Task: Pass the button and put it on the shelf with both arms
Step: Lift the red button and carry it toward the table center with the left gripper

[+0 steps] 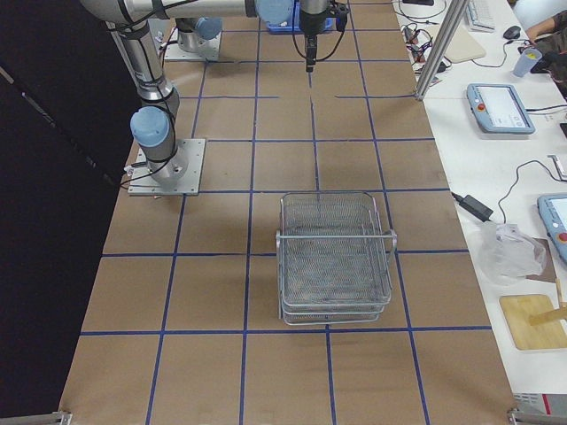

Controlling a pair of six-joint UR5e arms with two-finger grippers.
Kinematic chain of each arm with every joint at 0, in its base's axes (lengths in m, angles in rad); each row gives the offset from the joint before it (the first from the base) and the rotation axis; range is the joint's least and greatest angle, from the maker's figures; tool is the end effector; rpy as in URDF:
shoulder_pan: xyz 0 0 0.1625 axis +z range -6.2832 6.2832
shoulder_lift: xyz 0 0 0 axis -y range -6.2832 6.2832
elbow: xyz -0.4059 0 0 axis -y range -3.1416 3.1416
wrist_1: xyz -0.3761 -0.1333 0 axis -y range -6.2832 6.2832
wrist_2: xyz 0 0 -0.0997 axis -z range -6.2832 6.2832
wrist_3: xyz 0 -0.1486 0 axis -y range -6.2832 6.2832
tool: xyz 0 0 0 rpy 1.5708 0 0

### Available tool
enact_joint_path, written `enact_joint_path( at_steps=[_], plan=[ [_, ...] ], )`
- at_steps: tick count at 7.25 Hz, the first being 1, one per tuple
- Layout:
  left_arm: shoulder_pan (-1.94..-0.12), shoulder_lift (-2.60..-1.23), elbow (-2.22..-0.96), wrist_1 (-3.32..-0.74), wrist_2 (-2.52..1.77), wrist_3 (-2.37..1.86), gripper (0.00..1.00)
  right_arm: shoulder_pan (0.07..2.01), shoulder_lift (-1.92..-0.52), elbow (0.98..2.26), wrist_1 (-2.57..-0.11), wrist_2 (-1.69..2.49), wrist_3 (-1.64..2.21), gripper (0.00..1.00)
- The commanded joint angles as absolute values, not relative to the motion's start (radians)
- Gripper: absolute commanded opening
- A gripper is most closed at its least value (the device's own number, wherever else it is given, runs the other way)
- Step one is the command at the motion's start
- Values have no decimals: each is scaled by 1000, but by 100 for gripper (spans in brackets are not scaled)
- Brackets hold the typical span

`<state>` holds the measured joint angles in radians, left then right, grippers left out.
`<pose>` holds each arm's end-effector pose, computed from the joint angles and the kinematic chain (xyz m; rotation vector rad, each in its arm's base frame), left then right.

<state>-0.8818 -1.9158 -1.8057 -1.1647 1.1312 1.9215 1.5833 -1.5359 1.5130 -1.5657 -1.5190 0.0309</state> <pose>0.1832 -0.5316 0.1887 -1.5800 -2.3255 0.5417 0.1471 -0.4907 0.4302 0.0277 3.0892 -0.0258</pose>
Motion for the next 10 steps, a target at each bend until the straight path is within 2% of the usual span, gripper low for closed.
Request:
enact_joint_path(
  at_steps=[1, 4, 5, 10],
  plan=[
    [-1010, -1861, -1732, -1339, 1030, 1957, 0, 1579, -1534, 1514, -1578, -1531, 26, 100],
    [-1260, -1772, -1730, -1384, 942, 1892, 0, 1539, -1534, 1514, -1563, -1520, -12, 100],
    [-1347, -1764, -1727, -1373, 921, 1797, 0, 1537, -1539, 1514, -1568, -1469, -141, 100],
    [-1665, -1767, -1530, -1404, 887, 1476, 0, 1517, -1569, 1526, -1560, -1318, -853, 100]
  ],
)
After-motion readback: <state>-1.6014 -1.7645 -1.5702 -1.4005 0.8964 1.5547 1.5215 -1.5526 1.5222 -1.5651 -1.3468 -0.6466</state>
